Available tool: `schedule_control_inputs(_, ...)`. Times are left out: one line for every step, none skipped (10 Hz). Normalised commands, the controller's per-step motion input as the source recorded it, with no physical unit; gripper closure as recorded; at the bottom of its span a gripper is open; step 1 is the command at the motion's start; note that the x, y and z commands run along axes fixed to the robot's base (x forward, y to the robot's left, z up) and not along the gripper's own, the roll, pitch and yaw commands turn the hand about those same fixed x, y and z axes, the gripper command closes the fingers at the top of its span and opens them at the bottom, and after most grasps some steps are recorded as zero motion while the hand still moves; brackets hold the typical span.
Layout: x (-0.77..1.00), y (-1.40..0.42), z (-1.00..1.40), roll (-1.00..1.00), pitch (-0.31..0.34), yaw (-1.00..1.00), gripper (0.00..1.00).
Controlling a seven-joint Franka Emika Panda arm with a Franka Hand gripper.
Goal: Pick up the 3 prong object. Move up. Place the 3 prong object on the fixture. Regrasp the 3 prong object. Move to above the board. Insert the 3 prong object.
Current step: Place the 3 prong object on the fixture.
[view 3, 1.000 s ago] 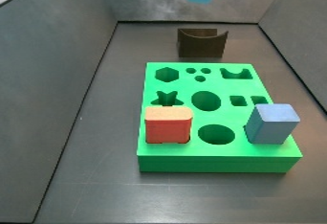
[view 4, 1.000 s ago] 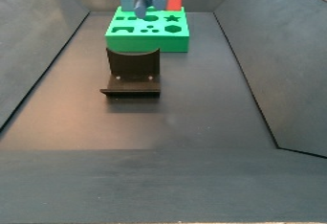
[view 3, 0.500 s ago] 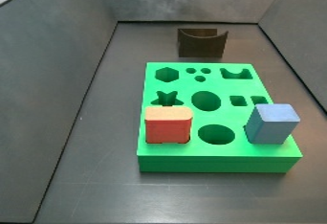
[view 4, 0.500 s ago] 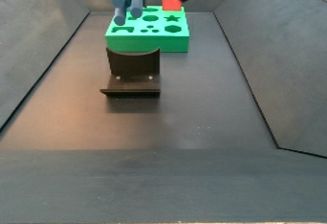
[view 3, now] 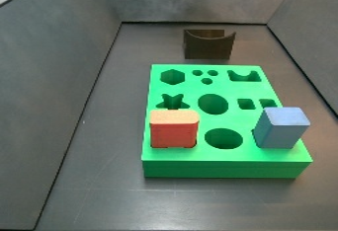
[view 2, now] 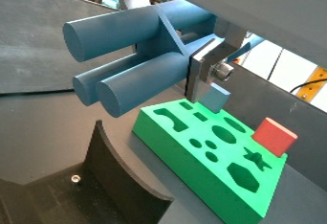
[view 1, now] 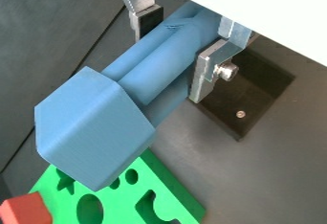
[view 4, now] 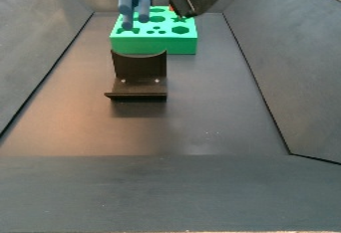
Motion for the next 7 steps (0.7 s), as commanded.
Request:
schedule_control_inputs(0.13,0.14,-1.0,-1.0,0.192,-0.05,1.0)
schedule_control_inputs(0.14,0.14,-1.0,-0.89,0.207,-0.09,1.0)
schedule_control_inputs(0.15,0.13,-1.0,-0.72,0.19,-0.12,1.0)
schedule_control_inputs(0.15,0.14,-1.0,-0.54,0.152,-0.15,1.0)
schedule_control_inputs(0.16,0.14,-1.0,-0.37,0.113,-0.17,1.0)
schedule_control_inputs(0.17,0.13,-1.0,-0.21,0.063,-0.18,1.0)
schedule_control_inputs(0.14,0.11,-0.81,-0.16,0.021,-0.17,1.0)
